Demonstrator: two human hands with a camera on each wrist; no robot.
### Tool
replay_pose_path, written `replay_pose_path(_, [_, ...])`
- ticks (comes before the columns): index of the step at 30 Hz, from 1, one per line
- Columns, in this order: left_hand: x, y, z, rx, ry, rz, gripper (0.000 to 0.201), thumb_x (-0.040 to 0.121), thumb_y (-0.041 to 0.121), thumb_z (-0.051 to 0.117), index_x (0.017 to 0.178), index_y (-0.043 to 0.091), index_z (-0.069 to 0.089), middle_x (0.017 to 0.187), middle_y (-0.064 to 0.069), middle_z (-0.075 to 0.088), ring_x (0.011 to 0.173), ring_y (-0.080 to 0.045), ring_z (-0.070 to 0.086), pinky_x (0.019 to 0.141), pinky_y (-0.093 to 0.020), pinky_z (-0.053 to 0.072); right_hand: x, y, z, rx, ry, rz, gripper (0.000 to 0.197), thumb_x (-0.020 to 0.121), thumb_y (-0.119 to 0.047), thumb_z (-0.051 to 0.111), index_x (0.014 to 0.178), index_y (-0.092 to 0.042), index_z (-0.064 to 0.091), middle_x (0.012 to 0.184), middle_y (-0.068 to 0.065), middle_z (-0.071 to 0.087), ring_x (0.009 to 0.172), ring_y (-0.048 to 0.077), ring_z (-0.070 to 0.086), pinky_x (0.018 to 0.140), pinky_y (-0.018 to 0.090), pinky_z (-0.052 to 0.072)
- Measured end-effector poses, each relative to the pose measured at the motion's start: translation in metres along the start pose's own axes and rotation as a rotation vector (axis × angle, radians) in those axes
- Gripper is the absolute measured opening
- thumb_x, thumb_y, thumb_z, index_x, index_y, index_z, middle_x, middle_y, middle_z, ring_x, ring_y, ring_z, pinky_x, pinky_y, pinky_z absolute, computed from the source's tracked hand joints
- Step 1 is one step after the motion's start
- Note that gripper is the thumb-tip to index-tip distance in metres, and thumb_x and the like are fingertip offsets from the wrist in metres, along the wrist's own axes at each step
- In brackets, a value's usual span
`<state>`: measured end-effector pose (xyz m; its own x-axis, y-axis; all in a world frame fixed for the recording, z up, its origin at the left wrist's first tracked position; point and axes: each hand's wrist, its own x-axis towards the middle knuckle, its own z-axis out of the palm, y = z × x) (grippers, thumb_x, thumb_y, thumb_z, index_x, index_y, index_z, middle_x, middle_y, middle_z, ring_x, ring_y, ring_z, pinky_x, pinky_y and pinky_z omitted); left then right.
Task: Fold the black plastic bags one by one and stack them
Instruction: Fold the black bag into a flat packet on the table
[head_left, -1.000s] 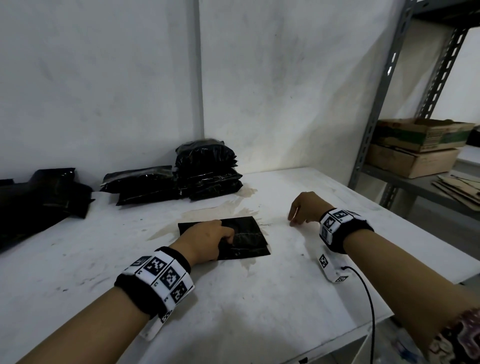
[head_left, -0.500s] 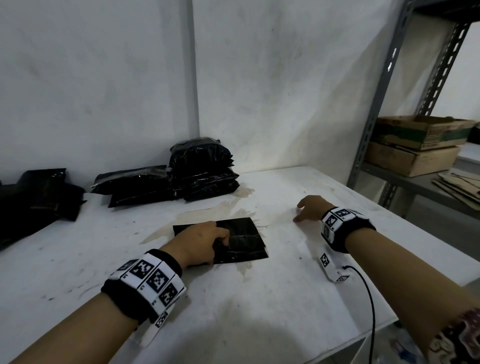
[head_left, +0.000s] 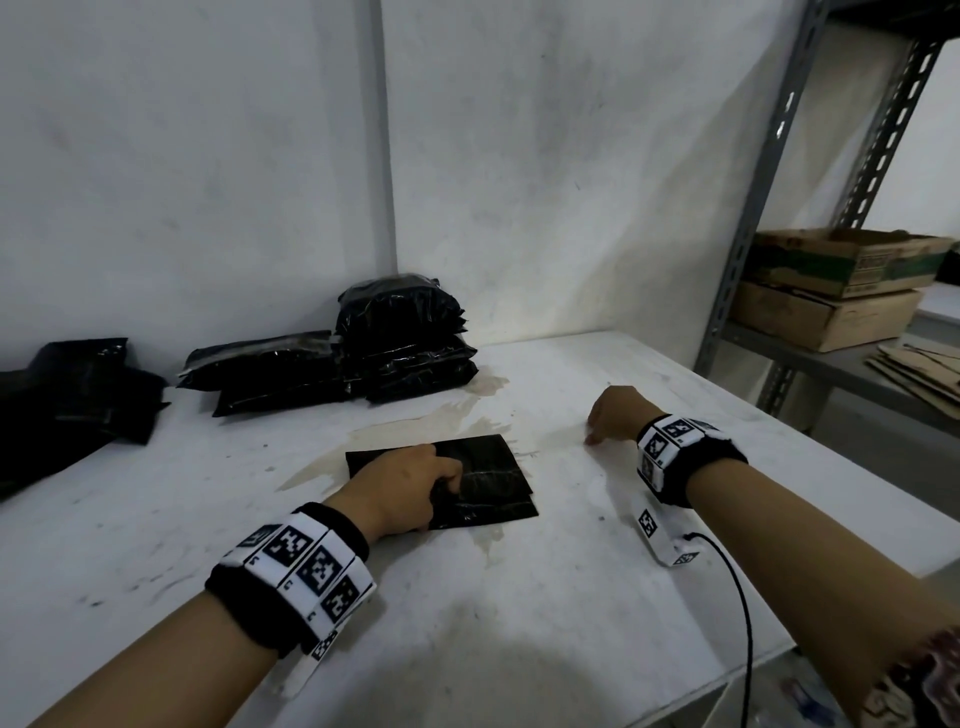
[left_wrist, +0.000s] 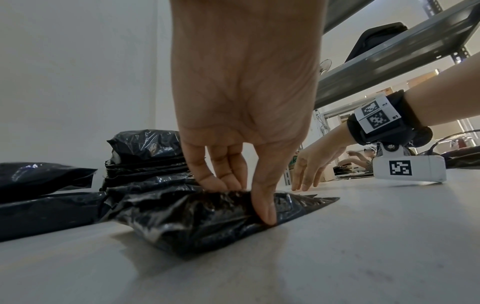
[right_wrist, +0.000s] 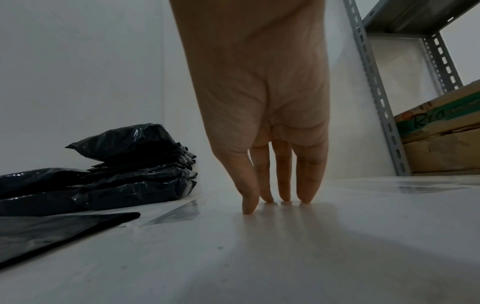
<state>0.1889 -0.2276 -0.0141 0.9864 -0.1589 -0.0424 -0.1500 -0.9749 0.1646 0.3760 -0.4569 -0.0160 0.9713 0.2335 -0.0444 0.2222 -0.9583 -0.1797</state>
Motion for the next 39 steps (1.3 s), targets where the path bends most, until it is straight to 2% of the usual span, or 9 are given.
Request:
replay_pose_path(5, [0.0,0.0,0.002,0.002,0.004,0.0,0.029,0.082,0.006,0.057,0.108,0.02,0.056,0.097,0.005,0.044,0.088,-0.013,0.043,0.069,-0.023,0.03,0.005,-0.003,0.005,-0.095,-0.06,-0.046,0.043,0.086,-0.033,0.067,0.115,-0.001,0.065,0.122,0.013,0.064,0.112,0.027,0.06,0.078,0.024,0.044])
replay_pose_path(9, [0.0,0.001,0.003,0.009,0.013,0.0,0.028,0.083,0.006,0.056,0.107,0.02,0.057,0.096,0.005,0.044,0.086,-0.013,0.042,0.068,-0.023,0.029,0.005,-0.011,0.006,-0.078,-0.045,-0.115,0.036,0.089,-0.024,0.064,0.117,-0.002,0.067,0.123,0.012,0.064,0.115,0.027,0.059,0.096,0.029,0.046])
replay_pose_path(14, [0.0,0.0,0.005,0.015,0.029,0.01,0.025,0.085,0.008,0.053,0.107,0.019,0.058,0.097,0.004,0.046,0.087,-0.013,0.044,0.07,-0.021,0.031,0.004,-0.02,0.009,-0.02,-0.046,-0.151,0.031,0.087,-0.02,0.066,0.111,-0.001,0.07,0.116,0.013,0.067,0.109,0.026,0.062,0.092,0.031,0.049])
replay_pose_path(19, [0.0,0.0,0.004,0.013,0.023,0.005,0.024,0.085,0.008,0.055,0.106,0.019,0.058,0.098,0.004,0.047,0.086,-0.013,0.044,0.069,-0.022,0.031,0.004,-0.02,0.009,0.164,-0.093,-0.143,0.022,0.078,-0.006,0.074,0.096,0.006,0.073,0.099,0.02,0.073,0.084,0.024,0.068,0.086,0.035,0.056])
replay_pose_path(24, [0.0,-0.001,0.004,0.0,0.017,0.002,0.024,0.084,0.01,0.056,0.106,0.02,0.057,0.101,0.004,0.049,0.089,-0.013,0.046,0.071,-0.021,0.031,0.004,-0.024,0.012,0.279,-0.113,-0.247,0.01,0.075,-0.01,0.078,0.082,-0.003,0.075,0.087,0.016,0.074,0.067,0.015,0.062,0.069,0.028,0.054])
replay_pose_path(29, [0.001,-0.005,0.002,-0.058,-0.01,-0.031,0.032,0.081,0.007,0.06,0.108,0.023,0.058,0.103,0.004,0.049,0.094,-0.015,0.048,0.074,-0.021,0.035,0.007,-0.039,0.013,0.204,-0.159,-0.293,0.035,0.077,-0.02,0.08,0.11,-0.019,0.07,0.094,0.0,0.063,0.08,0.011,0.055,0.063,0.018,0.043])
replay_pose_path(32, [0.002,-0.007,0.0,-0.098,-0.016,-0.044,0.036,0.08,0.005,0.063,0.111,0.024,0.06,0.098,0.008,0.043,0.091,-0.011,0.043,0.073,-0.019,0.033,0.013,-0.044,0.015,0.164,-0.189,-0.302,0.045,0.078,-0.027,0.079,0.12,-0.021,0.065,0.107,0.003,0.062,0.089,0.013,0.053,0.076,0.021,0.04])
replay_pose_path(34, [0.003,-0.008,-0.001,-0.122,-0.017,-0.049,0.038,0.078,0.005,0.065,0.11,0.024,0.06,0.096,0.009,0.042,0.09,-0.01,0.043,0.072,-0.018,0.034,0.015,-0.046,0.016,0.17,-0.194,-0.294,0.048,0.077,-0.03,0.08,0.121,-0.02,0.064,0.108,0.003,0.061,0.091,0.013,0.052,0.078,0.021,0.039])
replay_pose_path(39, [0.004,-0.008,-0.001,-0.146,-0.025,-0.055,0.039,0.077,0.003,0.067,0.109,0.024,0.061,0.095,0.009,0.043,0.09,-0.01,0.043,0.07,-0.017,0.034,0.021,-0.042,0.012,0.236,-0.222,-0.286,0.04,0.076,-0.021,0.081,0.114,-0.017,0.07,0.1,-0.001,0.06,0.089,0.013,0.056,0.063,0.014,0.042])
